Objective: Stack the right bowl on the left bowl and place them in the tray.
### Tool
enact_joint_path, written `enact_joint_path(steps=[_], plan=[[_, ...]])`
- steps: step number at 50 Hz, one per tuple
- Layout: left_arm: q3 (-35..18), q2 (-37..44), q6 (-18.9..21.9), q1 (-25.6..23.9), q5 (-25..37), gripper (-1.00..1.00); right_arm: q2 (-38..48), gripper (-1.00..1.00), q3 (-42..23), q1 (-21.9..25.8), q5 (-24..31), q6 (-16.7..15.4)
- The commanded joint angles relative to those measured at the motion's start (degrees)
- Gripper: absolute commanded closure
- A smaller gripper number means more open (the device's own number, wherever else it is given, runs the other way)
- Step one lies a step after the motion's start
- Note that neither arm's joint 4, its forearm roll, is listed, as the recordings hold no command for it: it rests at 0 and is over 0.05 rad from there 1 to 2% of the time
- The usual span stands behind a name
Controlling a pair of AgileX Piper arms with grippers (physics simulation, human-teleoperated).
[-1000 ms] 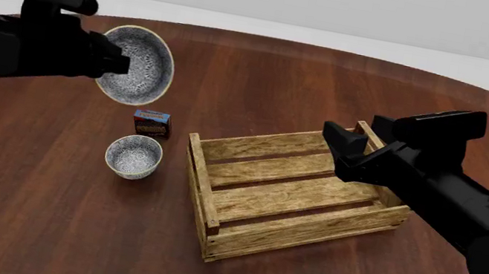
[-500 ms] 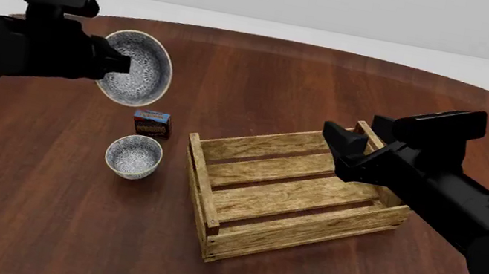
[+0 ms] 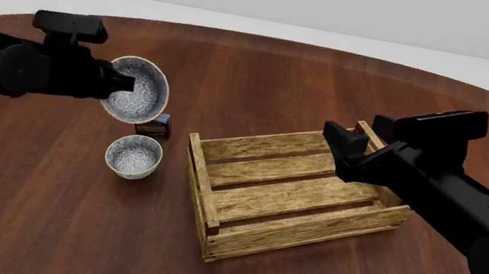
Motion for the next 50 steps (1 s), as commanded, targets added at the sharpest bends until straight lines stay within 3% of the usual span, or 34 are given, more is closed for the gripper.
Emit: enact_joint_path(steps=[1, 50], plan=[[3.63, 0.09, 3.28, -1.42, -3.98, 1.0, 0.15, -1.0, -0.11, 0.03, 0.08, 0.06], [6.66, 11.15, 0.47, 0.28, -11.45, 1.0, 1.19, -1.0, 0.0, 0.21, -0.39, -0.28]])
